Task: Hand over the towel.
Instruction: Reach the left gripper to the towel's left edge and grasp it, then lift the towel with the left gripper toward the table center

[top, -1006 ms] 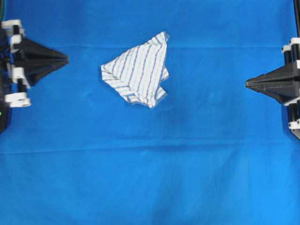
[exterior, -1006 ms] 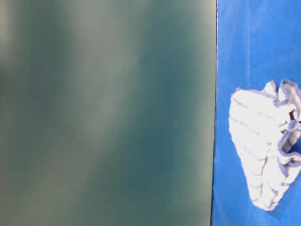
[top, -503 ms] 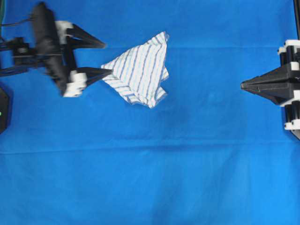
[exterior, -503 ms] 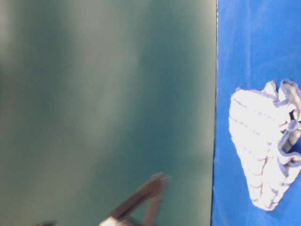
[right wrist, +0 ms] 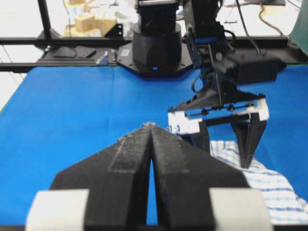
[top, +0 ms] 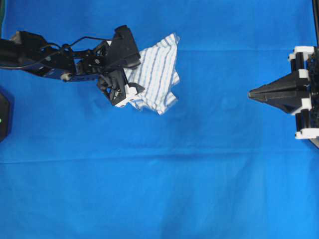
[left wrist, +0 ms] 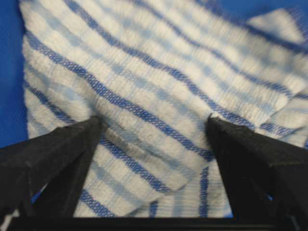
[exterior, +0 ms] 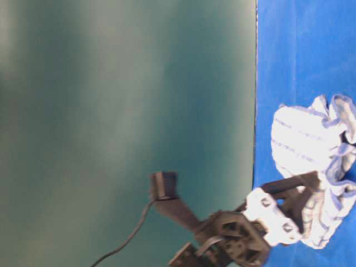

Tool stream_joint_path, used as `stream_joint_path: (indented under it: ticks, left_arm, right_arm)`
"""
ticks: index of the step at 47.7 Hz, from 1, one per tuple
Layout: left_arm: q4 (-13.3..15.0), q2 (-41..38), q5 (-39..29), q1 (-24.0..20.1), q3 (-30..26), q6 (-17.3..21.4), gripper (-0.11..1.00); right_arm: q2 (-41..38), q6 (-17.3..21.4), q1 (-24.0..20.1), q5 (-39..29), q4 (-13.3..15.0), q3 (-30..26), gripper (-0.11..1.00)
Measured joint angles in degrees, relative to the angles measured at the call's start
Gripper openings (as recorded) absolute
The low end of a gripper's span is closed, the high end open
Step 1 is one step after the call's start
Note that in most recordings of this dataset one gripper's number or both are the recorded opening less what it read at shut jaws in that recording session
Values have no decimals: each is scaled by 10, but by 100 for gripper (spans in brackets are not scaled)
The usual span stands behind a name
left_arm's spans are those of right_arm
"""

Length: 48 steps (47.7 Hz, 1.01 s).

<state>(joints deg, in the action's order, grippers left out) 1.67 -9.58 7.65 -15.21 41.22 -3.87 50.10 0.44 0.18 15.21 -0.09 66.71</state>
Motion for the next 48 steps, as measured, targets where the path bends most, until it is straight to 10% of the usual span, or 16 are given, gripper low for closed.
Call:
stream_joint_path:
  ticks: [12,29,48]
  left_arm:
    - [0,-7,-23,-3,-2,5,89]
    - [0,30,-43,-3,-2,11,6]
    - [-1,206,-47,2,-14,11,6]
  right_arm:
    - [-3,0,0,0,0,0,1]
    - [-3,0,0,0,0,0,1]
    - [-4,1,1,0,-1,1,1]
